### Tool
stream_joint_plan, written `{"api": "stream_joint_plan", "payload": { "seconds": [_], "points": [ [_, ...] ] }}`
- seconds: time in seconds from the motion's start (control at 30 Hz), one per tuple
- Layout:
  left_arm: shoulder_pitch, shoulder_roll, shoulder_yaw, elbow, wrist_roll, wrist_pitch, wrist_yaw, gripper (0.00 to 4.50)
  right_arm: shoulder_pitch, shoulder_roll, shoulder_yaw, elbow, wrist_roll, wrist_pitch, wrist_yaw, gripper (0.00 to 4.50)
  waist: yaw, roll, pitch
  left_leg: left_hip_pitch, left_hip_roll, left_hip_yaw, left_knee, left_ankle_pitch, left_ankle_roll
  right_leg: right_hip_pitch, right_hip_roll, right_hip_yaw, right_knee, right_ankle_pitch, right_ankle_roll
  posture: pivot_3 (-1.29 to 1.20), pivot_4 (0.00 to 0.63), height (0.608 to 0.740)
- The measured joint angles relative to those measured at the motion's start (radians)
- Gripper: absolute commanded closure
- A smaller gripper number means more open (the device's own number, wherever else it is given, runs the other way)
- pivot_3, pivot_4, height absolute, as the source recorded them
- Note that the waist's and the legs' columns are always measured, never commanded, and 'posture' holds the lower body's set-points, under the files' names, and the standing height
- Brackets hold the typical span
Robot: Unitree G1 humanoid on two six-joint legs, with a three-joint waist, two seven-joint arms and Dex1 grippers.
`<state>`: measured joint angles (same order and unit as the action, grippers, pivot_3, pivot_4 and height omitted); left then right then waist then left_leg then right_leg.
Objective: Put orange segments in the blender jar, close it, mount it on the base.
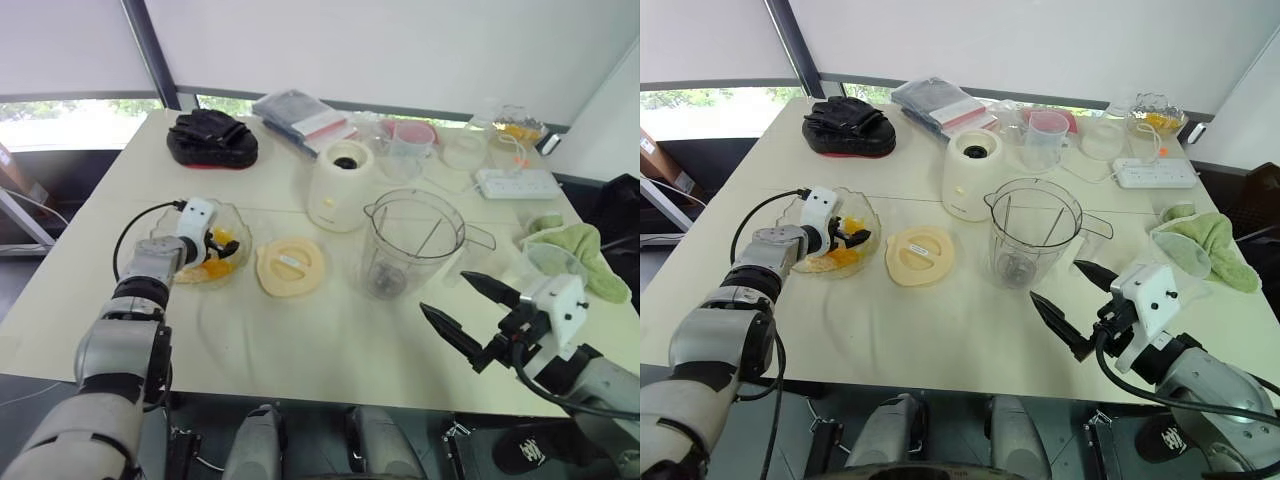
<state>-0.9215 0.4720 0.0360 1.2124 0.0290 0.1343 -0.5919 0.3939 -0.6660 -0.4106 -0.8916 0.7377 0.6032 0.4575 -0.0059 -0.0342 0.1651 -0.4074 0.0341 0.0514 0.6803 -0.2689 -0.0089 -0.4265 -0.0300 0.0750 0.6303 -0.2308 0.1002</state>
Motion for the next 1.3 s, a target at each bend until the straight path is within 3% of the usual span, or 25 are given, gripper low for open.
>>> {"api": "stream_joint_plan", "payload": {
  "seconds": [0.2, 0.23, 0.3, 0.53, 1.03, 1.3],
  "points": [
    [-0.003, -0.016, 0.025, 0.008, -0.013, 0.014, 0.011, 0.02, -0.031, -0.036, -0.01, 0.003, 0.015, 0.004, 0.012, 0.0, 0.006, 0.002, -0.001, 0.0, 0.0, 0.0, 0.0, 0.0, 0.0, 0.0, 0.0, 0.0, 0.0, 0.0, 0.0, 0.0, 0.15, 0.74],
    [-0.003, -0.02, 0.028, 0.009, -0.017, 0.015, 0.012, 0.26, -0.033, -0.039, -0.014, 0.004, 0.015, 0.005, 0.012, 0.0, 0.008, 0.002, -0.001, 0.0, 0.0, 0.0, 0.0, 0.0, 0.0, 0.0, 0.0, 0.0, 0.0, 0.0, 0.0, 0.0, 0.15, 0.74],
    [-0.003, -0.025, 0.036, 0.014, -0.022, 0.02, 0.011, 0.9, -0.036, -0.041, -0.021, 0.004, 0.016, 0.008, 0.013, 0.0, 0.012, 0.002, -0.002, 0.0, 0.0, 0.0, 0.0, 0.0, 0.0, 0.0, 0.0, 0.0, 0.0, 0.0, 0.0, 0.0, 0.15, 0.74],
    [0.0, -0.036, 0.056, 0.023, -0.04, 0.04, 0.011, 4.45, -0.045, -0.053, -0.025, 0.004, 0.022, 0.021, 0.015, 0.0, 0.014, 0.002, -0.002, 0.0, 0.0, 0.0, 0.0, 0.0, 0.0, 0.0, 0.0, 0.0, -0.001, 0.0, 0.0, 0.0, 0.15, 0.74],
    [0.04, -0.039, 0.054, -0.013, -0.038, -0.008, -0.006, 4.45, -0.055, -0.058, -0.027, 0.013, 0.022, 0.026, 0.025, 0.0, 0.013, 0.002, -0.002, 0.0, 0.0, 0.0, 0.0, 0.0, 0.0, 0.0, -0.001, 0.0, -0.001, 0.0, 0.0, 0.0, 0.15, 0.74],
    [0.224, -0.042, 0.038, -0.337, -0.045, 0.03, -0.005, 4.45, -0.066, -0.086, -0.035, 0.03, 0.033, 0.042, 0.06, 0.0, 0.003, 0.002, -0.002, -0.001, 0.003, 0.0, -0.001, -0.001, 0.001, -0.001, -0.004, 0.001, -0.002, 0.0, 0.0, 0.0, 0.15, 0.74]
  ]
}}
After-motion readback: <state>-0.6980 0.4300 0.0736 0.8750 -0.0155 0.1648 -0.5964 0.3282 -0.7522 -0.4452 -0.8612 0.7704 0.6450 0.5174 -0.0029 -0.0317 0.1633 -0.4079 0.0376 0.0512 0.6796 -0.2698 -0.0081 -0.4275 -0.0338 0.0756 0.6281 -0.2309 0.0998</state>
